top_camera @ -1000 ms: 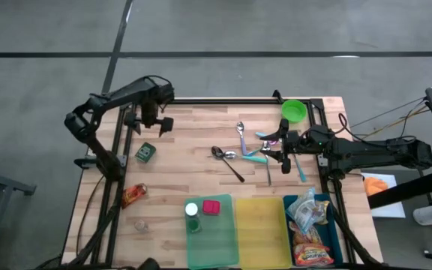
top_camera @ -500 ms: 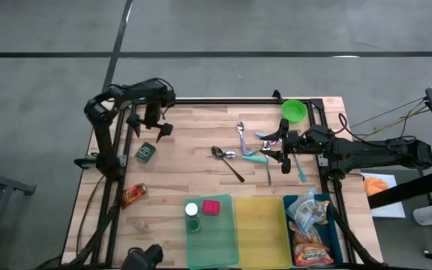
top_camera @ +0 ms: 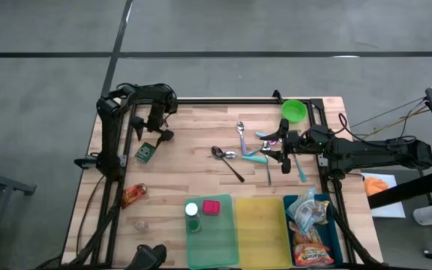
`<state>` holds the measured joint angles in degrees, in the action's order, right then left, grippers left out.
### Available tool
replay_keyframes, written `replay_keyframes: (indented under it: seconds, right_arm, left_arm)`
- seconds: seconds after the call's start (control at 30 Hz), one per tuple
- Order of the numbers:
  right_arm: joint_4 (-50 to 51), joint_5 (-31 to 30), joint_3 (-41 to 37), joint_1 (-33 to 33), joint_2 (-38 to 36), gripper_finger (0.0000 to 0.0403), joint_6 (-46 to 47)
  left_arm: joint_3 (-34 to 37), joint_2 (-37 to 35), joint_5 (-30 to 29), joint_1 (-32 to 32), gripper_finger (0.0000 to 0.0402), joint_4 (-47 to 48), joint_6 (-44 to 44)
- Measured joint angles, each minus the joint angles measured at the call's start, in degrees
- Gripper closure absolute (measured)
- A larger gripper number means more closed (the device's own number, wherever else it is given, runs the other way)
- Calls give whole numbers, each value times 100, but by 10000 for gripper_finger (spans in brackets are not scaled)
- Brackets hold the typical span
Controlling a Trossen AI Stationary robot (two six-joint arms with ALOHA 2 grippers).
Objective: Pick & Place Food Item
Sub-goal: Put the black seasoning can into the green bin
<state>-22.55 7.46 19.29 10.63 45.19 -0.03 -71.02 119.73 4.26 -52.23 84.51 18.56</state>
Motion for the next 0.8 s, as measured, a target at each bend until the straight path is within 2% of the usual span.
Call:
replay_keyframes:
  seconds: [0.53,0.8]
  right_arm:
    - [2,1,0,1,0,181,0]
    - [0,1,0,2,0,181,0]
  left_arm:
    - [37,76,218,146,5,-11,-217]
    - [658,76,581,227,5,-368,-776]
